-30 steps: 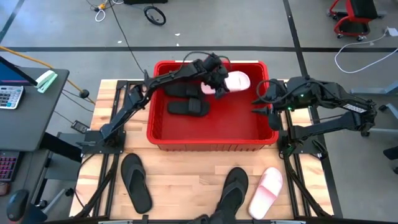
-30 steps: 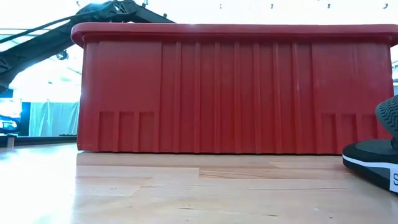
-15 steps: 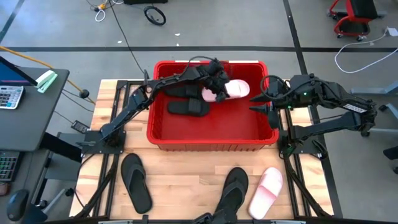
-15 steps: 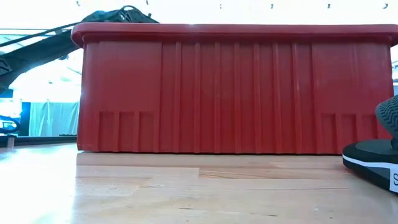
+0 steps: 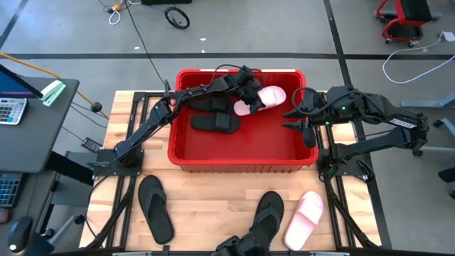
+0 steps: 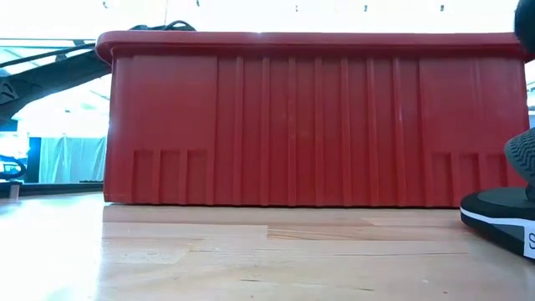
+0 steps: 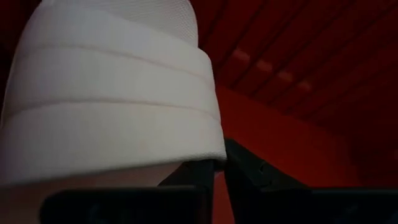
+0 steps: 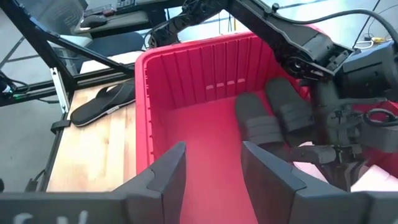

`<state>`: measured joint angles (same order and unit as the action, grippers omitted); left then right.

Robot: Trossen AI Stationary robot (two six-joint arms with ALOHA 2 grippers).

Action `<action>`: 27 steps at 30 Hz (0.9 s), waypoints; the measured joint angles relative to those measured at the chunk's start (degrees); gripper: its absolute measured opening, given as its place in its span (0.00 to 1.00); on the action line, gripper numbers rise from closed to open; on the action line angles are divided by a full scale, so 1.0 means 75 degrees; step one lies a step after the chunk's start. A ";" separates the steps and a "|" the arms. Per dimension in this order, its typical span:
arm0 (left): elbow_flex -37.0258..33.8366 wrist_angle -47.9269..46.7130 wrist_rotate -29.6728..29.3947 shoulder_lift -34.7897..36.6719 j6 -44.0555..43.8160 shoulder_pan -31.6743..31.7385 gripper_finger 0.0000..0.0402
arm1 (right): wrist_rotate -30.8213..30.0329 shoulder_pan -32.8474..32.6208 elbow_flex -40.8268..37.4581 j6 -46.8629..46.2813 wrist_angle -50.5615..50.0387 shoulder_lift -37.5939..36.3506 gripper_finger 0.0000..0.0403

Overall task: Pick and place slides into bin
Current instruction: Put the left pink slide into the red bin

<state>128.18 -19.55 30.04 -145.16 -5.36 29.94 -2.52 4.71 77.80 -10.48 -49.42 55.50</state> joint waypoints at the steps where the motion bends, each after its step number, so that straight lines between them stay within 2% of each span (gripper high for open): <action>1: 0.0000 0.0002 0.0007 0.0000 -0.0063 0.0005 0.10 | 0.0000 0.0000 0.0000 0.0000 -0.0002 0.0001 0.39; 7: 0.0000 0.0161 -0.0033 0.0003 -0.0406 -0.0133 0.16 | 0.0000 0.0000 0.0000 -0.0003 -0.0016 -0.0002 0.39; 14: 0.0000 0.0009 -0.0038 0.0003 -0.1029 -0.0158 0.29 | 0.0000 0.0000 0.0000 -0.0004 -0.0025 -0.0002 0.39; 20: 0.0000 -0.0018 -0.0074 0.0003 -0.1123 -0.0201 0.39 | 0.0002 0.0000 0.0000 -0.0006 -0.0030 -0.0002 0.39; 24: 0.0096 -0.0046 0.0259 0.0025 -0.1605 -0.0322 0.40 | 0.0003 0.0000 0.0000 -0.0006 -0.0032 -0.0005 0.39; 27: 0.0329 -0.0115 0.0712 0.0044 -0.1568 -0.0561 0.35 | 0.0003 0.0000 0.0000 -0.0006 -0.0034 -0.0005 0.39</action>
<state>130.65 -20.41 35.38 -144.84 -17.12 25.73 -2.50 4.71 77.80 -10.52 -49.67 55.46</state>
